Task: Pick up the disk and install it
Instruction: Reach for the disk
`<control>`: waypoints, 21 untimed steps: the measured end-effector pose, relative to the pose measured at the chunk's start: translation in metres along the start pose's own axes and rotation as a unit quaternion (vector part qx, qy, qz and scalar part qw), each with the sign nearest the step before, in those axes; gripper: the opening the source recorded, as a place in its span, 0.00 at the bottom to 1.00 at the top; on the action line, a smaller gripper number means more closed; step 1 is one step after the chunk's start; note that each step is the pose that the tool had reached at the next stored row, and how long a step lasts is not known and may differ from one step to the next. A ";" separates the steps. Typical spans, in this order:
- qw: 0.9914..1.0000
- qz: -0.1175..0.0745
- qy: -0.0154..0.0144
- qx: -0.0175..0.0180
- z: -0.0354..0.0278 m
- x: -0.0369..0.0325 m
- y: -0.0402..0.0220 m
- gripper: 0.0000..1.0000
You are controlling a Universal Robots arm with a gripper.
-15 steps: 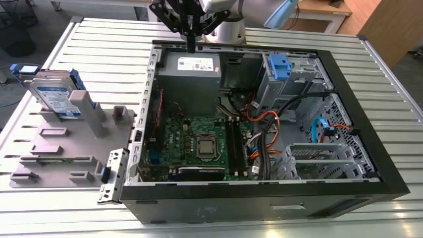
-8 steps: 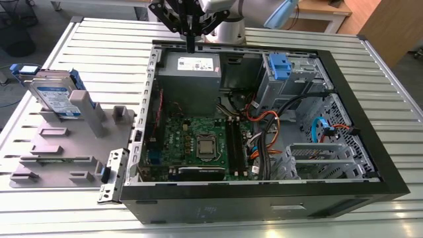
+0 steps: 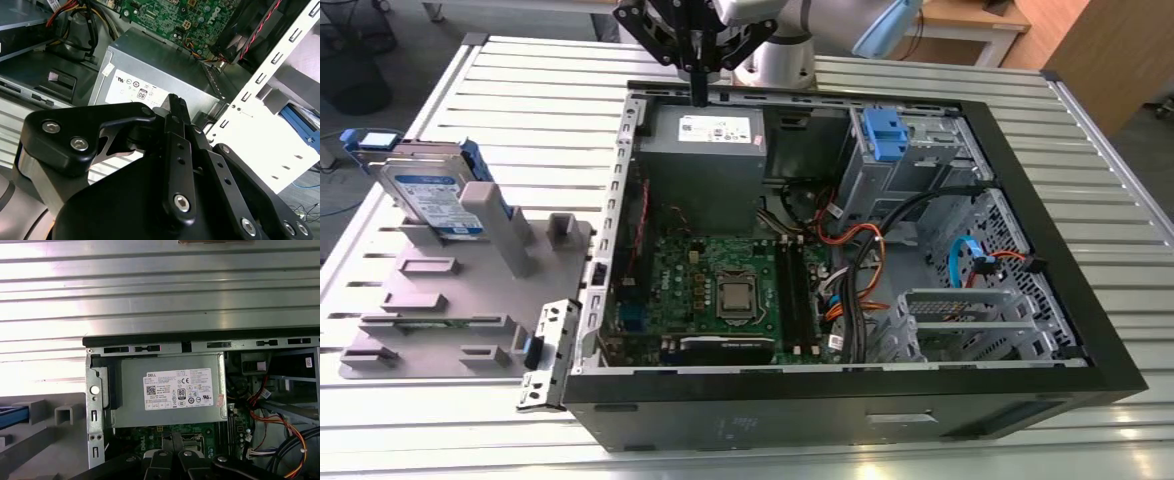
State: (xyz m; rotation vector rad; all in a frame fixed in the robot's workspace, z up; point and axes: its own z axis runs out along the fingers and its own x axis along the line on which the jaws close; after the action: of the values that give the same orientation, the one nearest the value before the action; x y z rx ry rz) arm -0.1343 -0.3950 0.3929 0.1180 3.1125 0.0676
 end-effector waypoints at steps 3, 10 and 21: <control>1.000 0.000 0.000 0.000 0.0000 0.0000 0.0000 0.11; 1.000 0.000 0.000 0.000 0.0001 0.0012 -0.0001 0.11; 1.000 0.000 0.000 0.000 -0.0001 0.0193 -0.0015 0.11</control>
State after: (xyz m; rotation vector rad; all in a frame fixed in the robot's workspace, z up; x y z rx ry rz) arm -0.1536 -0.3950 0.3925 0.1180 3.1124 0.0675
